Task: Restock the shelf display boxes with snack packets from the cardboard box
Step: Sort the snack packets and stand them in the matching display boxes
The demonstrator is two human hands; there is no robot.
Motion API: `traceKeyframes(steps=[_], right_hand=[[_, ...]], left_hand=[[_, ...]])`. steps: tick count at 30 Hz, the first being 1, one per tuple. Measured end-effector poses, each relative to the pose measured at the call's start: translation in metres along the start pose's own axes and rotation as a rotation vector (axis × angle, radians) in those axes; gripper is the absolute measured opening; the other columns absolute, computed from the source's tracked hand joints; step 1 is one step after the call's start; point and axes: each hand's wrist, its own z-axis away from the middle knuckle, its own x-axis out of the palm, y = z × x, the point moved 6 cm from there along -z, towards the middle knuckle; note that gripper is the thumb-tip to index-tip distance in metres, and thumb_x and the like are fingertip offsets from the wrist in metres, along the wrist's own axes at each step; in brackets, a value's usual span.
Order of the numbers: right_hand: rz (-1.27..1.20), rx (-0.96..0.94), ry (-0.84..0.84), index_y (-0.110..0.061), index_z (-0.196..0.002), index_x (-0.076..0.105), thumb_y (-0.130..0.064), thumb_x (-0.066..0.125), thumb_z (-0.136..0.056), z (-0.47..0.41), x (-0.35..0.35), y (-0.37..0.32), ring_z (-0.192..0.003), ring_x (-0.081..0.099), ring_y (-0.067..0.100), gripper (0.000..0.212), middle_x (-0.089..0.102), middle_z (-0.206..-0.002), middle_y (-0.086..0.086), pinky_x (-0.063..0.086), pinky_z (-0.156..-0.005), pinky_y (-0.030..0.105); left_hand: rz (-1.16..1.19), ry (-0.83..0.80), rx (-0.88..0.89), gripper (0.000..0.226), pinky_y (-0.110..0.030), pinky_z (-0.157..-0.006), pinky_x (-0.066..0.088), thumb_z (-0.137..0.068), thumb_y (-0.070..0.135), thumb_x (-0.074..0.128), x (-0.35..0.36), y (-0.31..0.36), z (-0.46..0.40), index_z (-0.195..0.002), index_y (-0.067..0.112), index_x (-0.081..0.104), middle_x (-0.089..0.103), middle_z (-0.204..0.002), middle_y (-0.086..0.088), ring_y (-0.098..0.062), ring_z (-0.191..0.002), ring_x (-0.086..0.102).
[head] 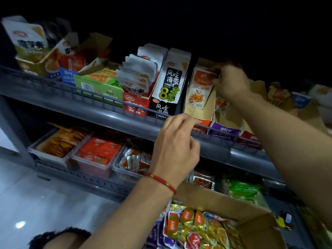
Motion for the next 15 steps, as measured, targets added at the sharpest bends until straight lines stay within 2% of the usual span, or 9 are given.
traceKeyframes(steps=[4, 10, 13, 15], right_hand=[[0.042, -0.020, 0.048, -0.023, -0.133, 0.057, -0.025, 0.064, -0.098, 0.001, 0.004, 0.000, -0.106, 0.067, 0.031, 0.036, 0.064, -0.126, 0.011, 0.058, -0.088, 0.050], [0.094, -0.063, 0.117, -0.014, -0.133, 0.058, -0.027, 0.064, -0.098, 0.008, -0.001, -0.004, -0.111, 0.065, 0.029, 0.038, 0.065, -0.126, 0.012, 0.056, -0.089, 0.041], [0.096, -0.168, 0.216, -0.015, -0.131, 0.059, -0.031, 0.062, -0.100, 0.033, -0.022, -0.010, -0.110, 0.061, 0.027, 0.035, 0.061, -0.126, 0.012, 0.046, -0.080, 0.030], [0.061, -0.287, 0.251, -0.016, -0.127, 0.061, -0.032, 0.059, -0.101, 0.062, -0.038, -0.014, -0.105, 0.059, 0.025, 0.031, 0.058, -0.124, 0.010, 0.042, -0.078, 0.028]], left_hand=[[0.008, -0.008, -0.002, 0.041, -0.024, -0.110, 0.035, -0.089, 0.007, 0.059, 0.001, -0.001, 0.001, -0.128, 0.020, 0.061, 0.056, -0.133, 0.005, -0.009, -0.126, 0.044], [-0.010, -0.029, -0.007, 0.039, -0.035, -0.112, 0.041, -0.090, 0.008, 0.060, 0.004, -0.004, 0.002, -0.127, 0.020, 0.061, 0.056, -0.132, 0.006, -0.009, -0.125, 0.045], [-0.006, -0.018, 0.019, 0.037, -0.031, -0.108, 0.044, -0.089, 0.007, 0.061, 0.003, -0.006, 0.004, -0.124, 0.019, 0.064, 0.058, -0.128, 0.006, -0.008, -0.120, 0.046], [-0.016, -0.020, 0.032, 0.035, -0.027, -0.102, 0.045, -0.088, 0.005, 0.061, 0.003, -0.007, 0.008, -0.120, 0.018, 0.065, 0.060, -0.122, 0.006, -0.008, -0.114, 0.049]])
